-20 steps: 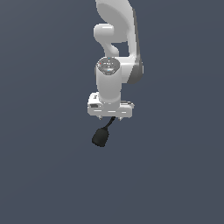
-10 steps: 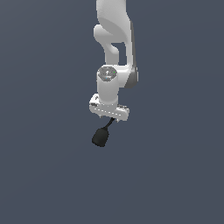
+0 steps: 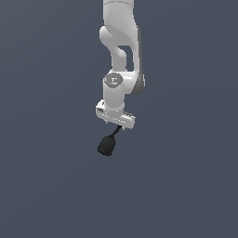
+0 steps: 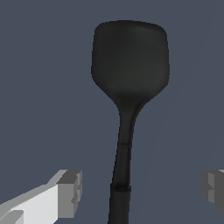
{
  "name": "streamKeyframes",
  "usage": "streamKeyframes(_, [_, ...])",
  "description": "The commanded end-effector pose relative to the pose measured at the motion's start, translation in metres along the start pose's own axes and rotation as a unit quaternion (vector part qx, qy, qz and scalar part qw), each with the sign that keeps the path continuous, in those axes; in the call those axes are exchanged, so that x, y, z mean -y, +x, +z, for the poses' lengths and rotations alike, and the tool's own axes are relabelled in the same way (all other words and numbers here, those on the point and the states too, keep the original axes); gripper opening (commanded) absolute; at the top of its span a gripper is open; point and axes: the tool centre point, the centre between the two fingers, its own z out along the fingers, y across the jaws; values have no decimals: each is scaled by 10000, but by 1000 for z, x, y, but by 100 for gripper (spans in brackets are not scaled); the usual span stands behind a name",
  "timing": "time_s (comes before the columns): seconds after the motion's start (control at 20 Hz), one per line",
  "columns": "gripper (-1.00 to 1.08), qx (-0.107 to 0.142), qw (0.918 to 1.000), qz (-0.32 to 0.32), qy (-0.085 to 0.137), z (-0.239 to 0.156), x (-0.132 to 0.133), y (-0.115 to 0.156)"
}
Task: Pick up the object and move it to a goal position.
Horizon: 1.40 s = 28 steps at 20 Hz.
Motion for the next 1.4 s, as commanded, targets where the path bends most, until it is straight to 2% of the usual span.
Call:
streamKeyframes(0.0, [100,0,10000,0,0,0,0,0])
streamKeyframes(0.95, [100,-6,10000,27,1,51,0,-1])
streamKeyframes(1.0, [-100,-6,10000,27,1,51,0,-1])
streamKeyframes(1.35, [-100,-6,10000,27,1,51,0,-1])
